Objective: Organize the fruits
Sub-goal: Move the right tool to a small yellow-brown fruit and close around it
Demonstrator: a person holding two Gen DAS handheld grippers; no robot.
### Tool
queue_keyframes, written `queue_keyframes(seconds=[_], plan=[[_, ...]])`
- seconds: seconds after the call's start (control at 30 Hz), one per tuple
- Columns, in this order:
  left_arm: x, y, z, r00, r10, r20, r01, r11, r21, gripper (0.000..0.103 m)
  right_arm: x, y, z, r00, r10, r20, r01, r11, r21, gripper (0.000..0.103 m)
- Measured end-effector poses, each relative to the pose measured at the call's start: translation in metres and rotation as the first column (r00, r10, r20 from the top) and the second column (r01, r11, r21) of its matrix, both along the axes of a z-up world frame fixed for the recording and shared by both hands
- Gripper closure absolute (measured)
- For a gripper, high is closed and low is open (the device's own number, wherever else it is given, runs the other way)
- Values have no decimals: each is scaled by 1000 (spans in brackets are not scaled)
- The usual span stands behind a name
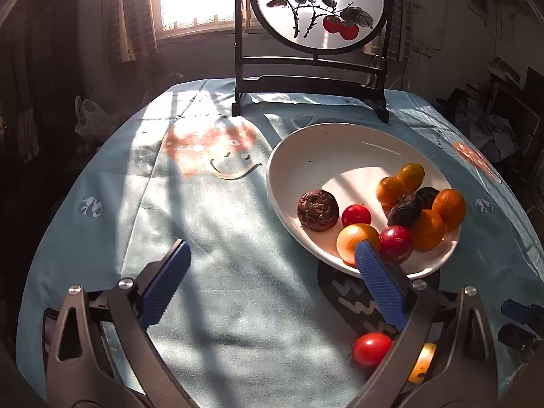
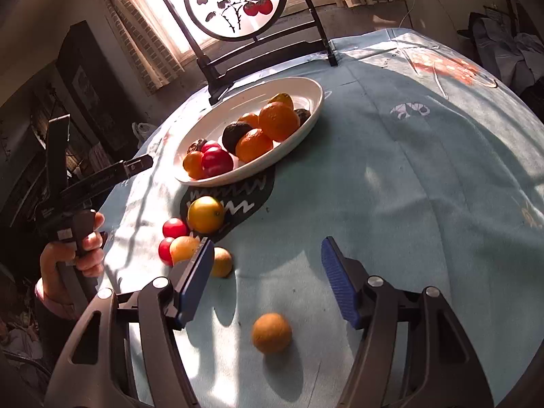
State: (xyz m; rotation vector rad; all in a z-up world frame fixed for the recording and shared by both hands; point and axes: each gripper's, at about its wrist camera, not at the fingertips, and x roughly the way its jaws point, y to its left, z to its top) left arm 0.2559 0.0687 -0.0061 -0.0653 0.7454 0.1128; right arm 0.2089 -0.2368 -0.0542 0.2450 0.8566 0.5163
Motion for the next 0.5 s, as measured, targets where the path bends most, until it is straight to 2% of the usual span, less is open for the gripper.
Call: queue_keyframes(seconds=[0.17,0.33,0.5], plan=[[-3,-4,2,1000,-20,0,20,1000,-10,4,-38,22,-8,999,38,35,-29,975,-221,37],[-3,-7,0,1000,-26,-8,26,1000,9,4,-49,31,-12,996,68,64,-47,959,-278,42],[-2,-3,-1,1000,-17,-13,17,1000,0,4,-41,34,-19,998,66,15,-59,954,-294,52]])
